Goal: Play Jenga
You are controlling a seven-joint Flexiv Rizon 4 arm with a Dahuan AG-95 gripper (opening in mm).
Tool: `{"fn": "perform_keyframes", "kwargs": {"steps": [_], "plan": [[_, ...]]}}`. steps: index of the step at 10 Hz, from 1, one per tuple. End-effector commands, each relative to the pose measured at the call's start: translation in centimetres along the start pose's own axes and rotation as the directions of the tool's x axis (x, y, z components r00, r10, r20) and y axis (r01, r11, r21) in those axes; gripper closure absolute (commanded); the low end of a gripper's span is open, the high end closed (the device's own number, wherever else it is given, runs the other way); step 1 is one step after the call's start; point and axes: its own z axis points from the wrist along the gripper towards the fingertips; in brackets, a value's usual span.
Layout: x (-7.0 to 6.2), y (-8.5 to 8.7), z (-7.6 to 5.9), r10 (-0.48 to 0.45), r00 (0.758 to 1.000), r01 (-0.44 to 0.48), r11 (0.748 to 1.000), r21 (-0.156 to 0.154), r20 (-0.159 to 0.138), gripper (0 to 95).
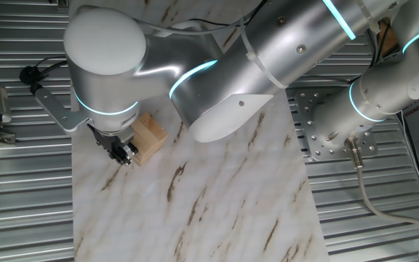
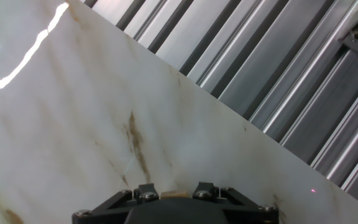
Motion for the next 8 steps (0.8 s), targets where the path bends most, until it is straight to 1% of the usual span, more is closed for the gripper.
{"fn": "perform_keyframes", "kwargs": {"steps": [1,8], "plan": [[0.02,0.01,0.04,0.000,1.000,0.000,1.000,0.000,0.001,57.0],[0.19,0.05,0.27,-0.001,1.000,0.001,1.000,0.000,0.000,57.0]]}}
